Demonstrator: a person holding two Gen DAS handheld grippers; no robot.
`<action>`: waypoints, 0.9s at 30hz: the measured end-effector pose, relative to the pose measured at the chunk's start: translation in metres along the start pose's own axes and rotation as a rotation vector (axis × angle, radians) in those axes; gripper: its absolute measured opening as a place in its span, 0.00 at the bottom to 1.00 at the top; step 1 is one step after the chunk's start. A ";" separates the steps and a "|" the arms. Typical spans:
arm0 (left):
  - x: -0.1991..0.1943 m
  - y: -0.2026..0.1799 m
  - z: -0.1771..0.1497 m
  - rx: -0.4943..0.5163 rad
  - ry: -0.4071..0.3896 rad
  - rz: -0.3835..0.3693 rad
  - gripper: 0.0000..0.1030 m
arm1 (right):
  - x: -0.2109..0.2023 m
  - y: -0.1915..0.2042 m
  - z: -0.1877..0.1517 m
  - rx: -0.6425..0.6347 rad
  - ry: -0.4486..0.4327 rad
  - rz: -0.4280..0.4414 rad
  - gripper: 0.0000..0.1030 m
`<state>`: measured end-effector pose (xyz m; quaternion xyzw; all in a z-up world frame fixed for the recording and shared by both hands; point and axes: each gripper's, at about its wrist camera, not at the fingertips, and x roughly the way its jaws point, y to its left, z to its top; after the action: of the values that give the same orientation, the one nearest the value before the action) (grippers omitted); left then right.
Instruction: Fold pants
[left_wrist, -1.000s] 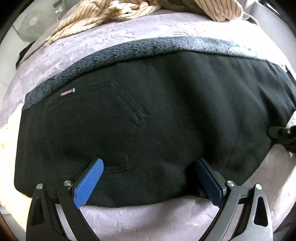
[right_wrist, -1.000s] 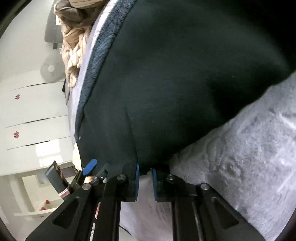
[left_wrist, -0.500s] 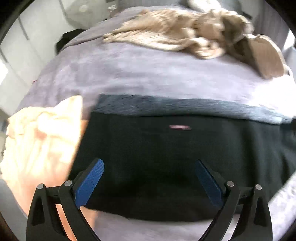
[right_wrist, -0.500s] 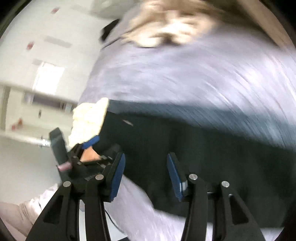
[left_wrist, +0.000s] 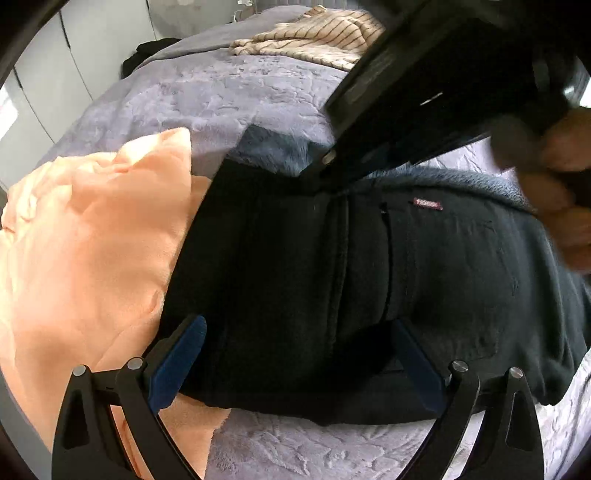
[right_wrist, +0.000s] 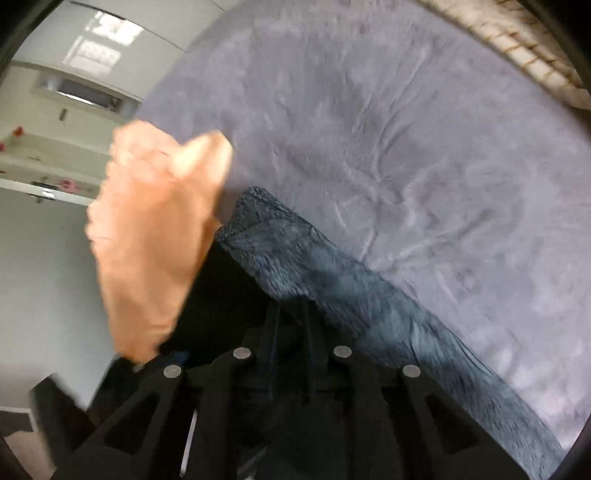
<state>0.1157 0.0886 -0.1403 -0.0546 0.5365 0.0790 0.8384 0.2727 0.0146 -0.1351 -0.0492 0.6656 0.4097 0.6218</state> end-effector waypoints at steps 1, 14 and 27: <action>0.002 0.002 0.005 -0.006 0.000 -0.004 0.97 | 0.008 -0.004 0.002 0.025 -0.003 0.008 0.12; -0.041 -0.008 0.023 -0.052 -0.032 -0.012 0.98 | -0.079 -0.039 -0.072 0.195 -0.166 0.015 0.19; 0.013 -0.026 0.068 -0.035 0.026 0.041 1.00 | -0.122 -0.130 -0.137 0.374 -0.309 -0.279 0.20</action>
<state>0.1862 0.0762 -0.1232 -0.0595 0.5469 0.1050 0.8285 0.2663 -0.2082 -0.1074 0.0382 0.6139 0.1930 0.7645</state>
